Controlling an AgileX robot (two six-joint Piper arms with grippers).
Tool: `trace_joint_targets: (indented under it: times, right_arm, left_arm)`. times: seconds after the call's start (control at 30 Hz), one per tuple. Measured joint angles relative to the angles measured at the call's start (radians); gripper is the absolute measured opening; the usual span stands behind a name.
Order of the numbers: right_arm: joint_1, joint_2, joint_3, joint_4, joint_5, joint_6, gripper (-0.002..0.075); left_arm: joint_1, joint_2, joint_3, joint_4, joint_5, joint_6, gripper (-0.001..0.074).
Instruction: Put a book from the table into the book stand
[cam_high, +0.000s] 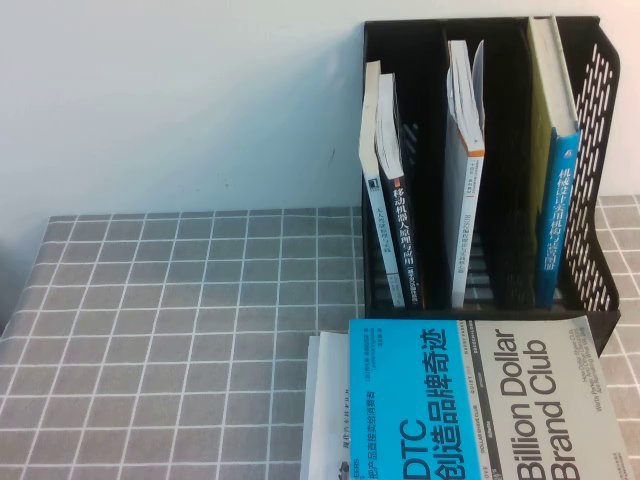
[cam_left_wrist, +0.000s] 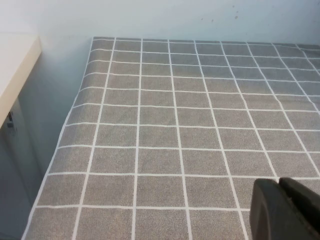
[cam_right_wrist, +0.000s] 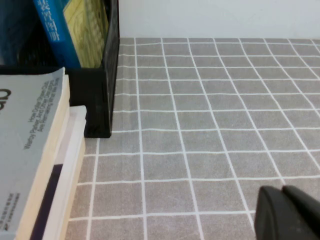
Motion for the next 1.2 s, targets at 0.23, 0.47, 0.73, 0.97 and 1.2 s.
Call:
trace_joint_targets:
  times: [0.23, 0.47, 0.73, 0.97, 1.2]
  right_arm:
    - [0.0, 0.0, 0.0, 0.0, 0.0, 0.0, -0.0003]
    - [0.0, 0.0, 0.0, 0.0, 0.0, 0.0, -0.0003]
    - [0.0, 0.0, 0.0, -0.004, 0.0, -0.008, -0.0003]
    - [0.0, 0.0, 0.0, -0.004, 0.0, -0.008, -0.0003]
    - [0.0, 0.0, 0.0, -0.004, 0.0, -0.008, -0.0003]
  left_arm:
    - [0.0, 0.0, 0.0, 0.0, 0.0, 0.0, -0.0003]
    - [0.0, 0.0, 0.0, 0.0, 0.0, 0.0, -0.0003]
    - [0.0, 0.0, 0.0, 0.0, 0.0, 0.0, -0.0003]
    - [0.0, 0.0, 0.0, 0.022, 0.001, 0.0, -0.0003]
    - [0.0, 0.0, 0.0, 0.03, -0.001, 0.0, -0.0003]
